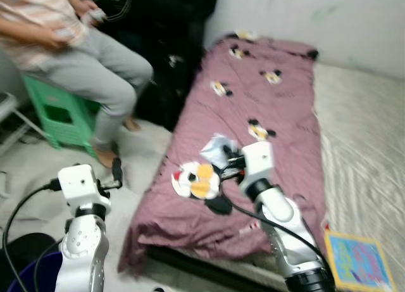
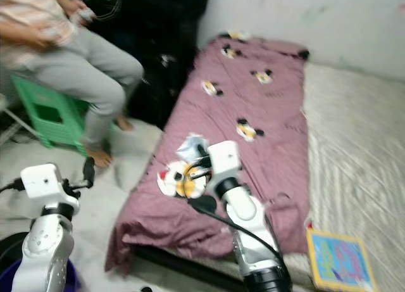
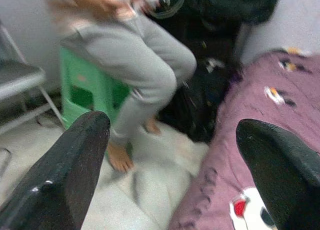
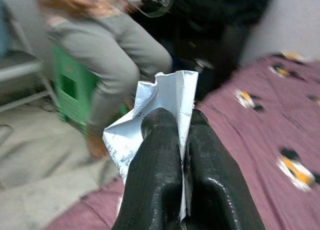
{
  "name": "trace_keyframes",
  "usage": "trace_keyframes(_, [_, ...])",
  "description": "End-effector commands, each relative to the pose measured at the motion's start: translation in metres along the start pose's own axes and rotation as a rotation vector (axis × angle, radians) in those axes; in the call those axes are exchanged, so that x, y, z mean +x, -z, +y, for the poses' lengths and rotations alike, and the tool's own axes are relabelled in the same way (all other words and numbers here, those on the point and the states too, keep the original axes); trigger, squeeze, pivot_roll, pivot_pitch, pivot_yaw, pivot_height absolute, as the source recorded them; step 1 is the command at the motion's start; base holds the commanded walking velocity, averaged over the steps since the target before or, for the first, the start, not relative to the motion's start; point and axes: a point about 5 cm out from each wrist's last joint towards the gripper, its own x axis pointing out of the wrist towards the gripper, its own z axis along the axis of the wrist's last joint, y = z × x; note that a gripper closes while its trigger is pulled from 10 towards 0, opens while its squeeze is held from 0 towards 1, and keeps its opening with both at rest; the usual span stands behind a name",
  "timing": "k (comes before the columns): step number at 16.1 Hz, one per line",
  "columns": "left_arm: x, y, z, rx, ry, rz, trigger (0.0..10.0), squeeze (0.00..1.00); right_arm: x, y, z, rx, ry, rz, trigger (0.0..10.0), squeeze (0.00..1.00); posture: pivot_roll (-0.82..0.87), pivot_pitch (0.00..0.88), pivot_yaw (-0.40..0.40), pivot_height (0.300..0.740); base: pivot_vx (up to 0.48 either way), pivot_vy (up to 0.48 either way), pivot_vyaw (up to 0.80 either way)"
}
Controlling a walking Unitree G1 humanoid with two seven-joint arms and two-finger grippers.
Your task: Clean up the room
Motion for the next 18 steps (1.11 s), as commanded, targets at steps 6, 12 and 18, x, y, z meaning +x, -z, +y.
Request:
trace_keyframes(6, [-0.001, 0.0036, -0.0019, -0.004, -0.011, 0.016, 10.0, 0.0, 0.0019, 0.0008, -0.0052, -0.003, 0.012, 0.005, 10.0, 0.0, 0.01, 0.03, -0.048, 0.74, 0.0, 0.0, 0.8])
trace_keyframes(12, [-0.0003, 0.0063, -0.0028, -0.033, -0.007, 0.033, 10.0, 0.0, 0.0031, 0.0016, -0.0038, -0.021, -0.001, 0.002, 10.0, 0.0, 0.01, 0.029, -0.049, 0.74, 0.0, 0.0, 0.13])
trace_keyframes(18, [0.0001, 0.0061, -0.0043, -0.036, 0.001, 0.034, 10.0, 0.0, 0.0031, 0.0015, -0.0013, -0.008, -0.013, -0.001, 10.0, 0.0, 0.01, 0.03, -0.049, 0.74, 0.0, 0.0, 0.8])
